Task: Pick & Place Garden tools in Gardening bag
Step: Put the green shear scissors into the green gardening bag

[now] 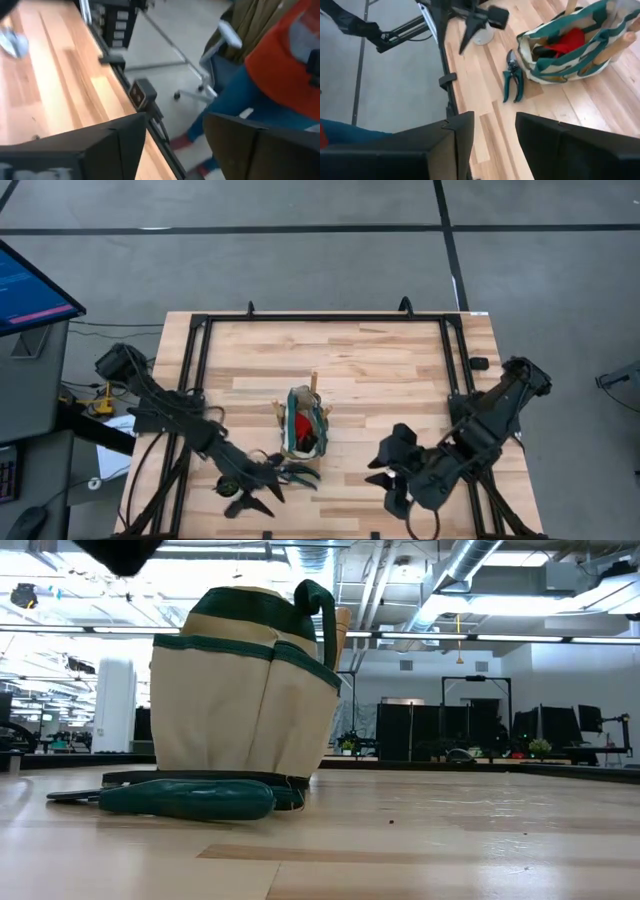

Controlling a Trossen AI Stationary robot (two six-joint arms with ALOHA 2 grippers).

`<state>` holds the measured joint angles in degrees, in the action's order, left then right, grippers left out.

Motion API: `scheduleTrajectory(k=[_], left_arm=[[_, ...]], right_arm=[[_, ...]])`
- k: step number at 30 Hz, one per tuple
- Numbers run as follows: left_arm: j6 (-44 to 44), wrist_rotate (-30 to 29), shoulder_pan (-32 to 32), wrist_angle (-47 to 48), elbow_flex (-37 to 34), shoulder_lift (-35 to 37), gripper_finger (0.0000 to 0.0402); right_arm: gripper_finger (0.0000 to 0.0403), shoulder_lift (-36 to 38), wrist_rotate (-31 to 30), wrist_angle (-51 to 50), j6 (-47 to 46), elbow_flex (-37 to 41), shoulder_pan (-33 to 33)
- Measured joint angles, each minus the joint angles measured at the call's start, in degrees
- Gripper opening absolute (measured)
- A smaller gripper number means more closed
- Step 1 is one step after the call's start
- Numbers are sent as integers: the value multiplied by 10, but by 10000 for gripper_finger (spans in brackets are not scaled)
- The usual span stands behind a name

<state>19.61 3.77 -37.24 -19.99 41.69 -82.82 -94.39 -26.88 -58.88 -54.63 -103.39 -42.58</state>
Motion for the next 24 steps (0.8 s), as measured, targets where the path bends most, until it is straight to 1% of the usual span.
scheduleTrajectory(k=[2, 4, 8, 11, 15, 20, 22, 24], left_arm=[[11, 17, 6, 6, 25, -37, 195], [16, 12, 13, 7, 43, -68, 195], [18, -33, 29, 10, 63, -119, 185], [17, -64, 45, 6, 67, -141, 176], [17, -83, 67, 13, 66, -161, 173], [2, -120, 96, 24, 66, -163, 181], [2, -121, 110, 23, 66, -158, 184], [1, -110, 119, 24, 66, -158, 184]], right_arm=[[136, 0, -3, -3, -9, 0, -8], [134, 0, -3, -7, -13, 0, -15], [133, 0, -4, -8, -14, 0, -21], [134, 0, -4, -8, -13, 0, -28], [133, 0, -3, -10, -9, 0, -39], [131, 0, -3, -27, -5, 0, -53], [131, 0, -3, -31, -5, 0, -59], [131, 0, -3, -37, -5, 0, -64]])
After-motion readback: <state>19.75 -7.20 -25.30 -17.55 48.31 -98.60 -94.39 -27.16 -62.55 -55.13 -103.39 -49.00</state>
